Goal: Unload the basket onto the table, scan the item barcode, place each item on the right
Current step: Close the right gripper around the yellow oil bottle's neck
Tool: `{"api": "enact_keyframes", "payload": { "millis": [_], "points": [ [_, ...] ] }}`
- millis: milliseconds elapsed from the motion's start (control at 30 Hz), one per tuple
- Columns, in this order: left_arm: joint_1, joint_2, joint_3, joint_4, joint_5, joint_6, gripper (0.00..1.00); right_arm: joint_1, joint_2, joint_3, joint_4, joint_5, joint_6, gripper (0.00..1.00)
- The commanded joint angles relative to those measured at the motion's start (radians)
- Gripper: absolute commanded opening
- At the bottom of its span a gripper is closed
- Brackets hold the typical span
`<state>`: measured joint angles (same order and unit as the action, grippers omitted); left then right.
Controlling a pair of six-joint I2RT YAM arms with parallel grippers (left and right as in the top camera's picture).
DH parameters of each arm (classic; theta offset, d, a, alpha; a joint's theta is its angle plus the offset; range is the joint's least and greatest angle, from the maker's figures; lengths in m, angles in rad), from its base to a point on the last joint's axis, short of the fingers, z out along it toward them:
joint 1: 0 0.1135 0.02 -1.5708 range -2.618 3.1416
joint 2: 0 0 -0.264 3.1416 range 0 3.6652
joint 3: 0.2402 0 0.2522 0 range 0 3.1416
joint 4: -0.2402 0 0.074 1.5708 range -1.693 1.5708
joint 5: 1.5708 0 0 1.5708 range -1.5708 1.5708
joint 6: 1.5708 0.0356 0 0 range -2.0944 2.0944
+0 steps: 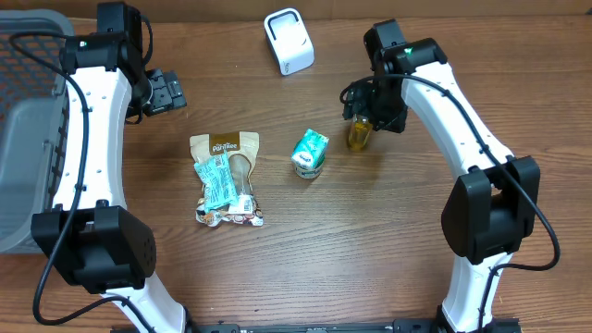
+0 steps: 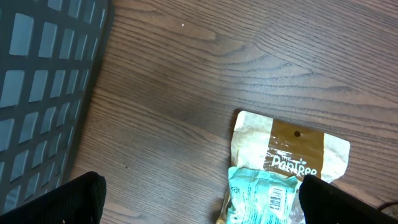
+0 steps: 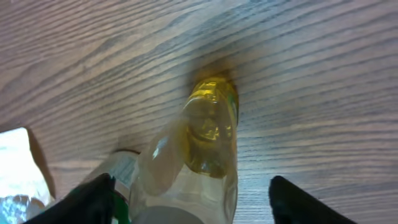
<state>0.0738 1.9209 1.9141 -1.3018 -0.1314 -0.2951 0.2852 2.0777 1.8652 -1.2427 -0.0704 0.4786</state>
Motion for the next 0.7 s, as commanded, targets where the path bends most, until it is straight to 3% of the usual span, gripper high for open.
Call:
{"api": "enact_keyframes", "payload": {
  "millis": [0,133,467,567,667],
  "points": [
    [-0.005,-0.005,0.018,0.001,0.002,0.011,1.00,0.004,0.003,-0.001,0.002,0.036,0.004,0.69],
    [-0.005,-0.005,0.018,0.001,0.002,0.011,1.00,0.004,0.003,-0.001,-0.002,0.055,0.004,0.56],
    [-0.005,-0.005,0.018,0.001,0.002,0.011,0.99,0.004,0.002,0.001,-0.026,0.126,-0.065,0.45],
    [-0.005,-0.005,0.018,0.001,0.002,0.011,0.99,0.004,0.002,0.011,-0.027,0.131,-0.069,0.49],
    [-0.005,-0.005,0.018,0.001,0.002,0.011,1.00,0.004,0.002,0.011,-0.026,0.137,-0.068,0.72]
  ]
}}
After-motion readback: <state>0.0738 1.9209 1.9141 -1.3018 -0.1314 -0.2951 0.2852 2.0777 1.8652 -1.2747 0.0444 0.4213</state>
